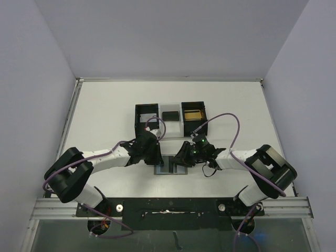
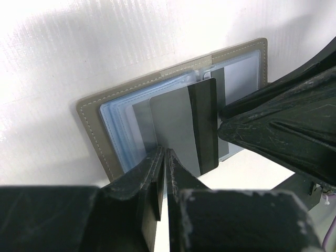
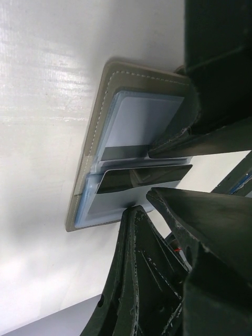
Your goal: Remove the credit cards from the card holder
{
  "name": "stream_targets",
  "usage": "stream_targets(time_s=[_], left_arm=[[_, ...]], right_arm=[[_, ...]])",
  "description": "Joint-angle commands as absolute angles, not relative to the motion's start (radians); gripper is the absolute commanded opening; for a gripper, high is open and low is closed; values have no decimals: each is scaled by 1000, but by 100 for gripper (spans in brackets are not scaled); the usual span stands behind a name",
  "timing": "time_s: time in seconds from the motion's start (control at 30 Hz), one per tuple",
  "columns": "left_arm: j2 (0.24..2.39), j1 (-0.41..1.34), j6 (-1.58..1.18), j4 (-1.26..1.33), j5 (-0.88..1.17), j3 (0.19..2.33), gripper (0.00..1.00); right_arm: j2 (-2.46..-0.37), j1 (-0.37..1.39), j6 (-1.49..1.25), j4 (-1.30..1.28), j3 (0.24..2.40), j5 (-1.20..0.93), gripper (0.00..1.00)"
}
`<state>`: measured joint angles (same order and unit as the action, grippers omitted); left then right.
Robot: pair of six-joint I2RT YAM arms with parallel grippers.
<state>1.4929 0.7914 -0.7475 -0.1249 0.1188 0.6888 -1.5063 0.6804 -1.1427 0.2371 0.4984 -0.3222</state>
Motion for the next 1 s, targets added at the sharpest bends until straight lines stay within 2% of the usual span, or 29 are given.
stream_targets(time_s=[0.0,0.27,0.47,0.53,0.73,0.97], left_arm=[[1487,796,-750,-147,82,661,7],[1496,796,-809,-78,94,561,6],[1496,796,-831,-42,102,524,5],[1494,796,-834,-37,104,522,5],[1480,796,-834,-43,92,529,5],[1462,796,-831,-47,83,529,5]], right_arm=[[-1533,693,-1134,220,533,-308,31],[-1563,699,-1145,274,539,-335,31],[-1569,698,-1188,460,492,-393,29],[-1572,698,-1203,501,480,-401,24],[-1546,686,-1190,475,478,-390,0],[-1471,633,-1147,406,444,-392,0]])
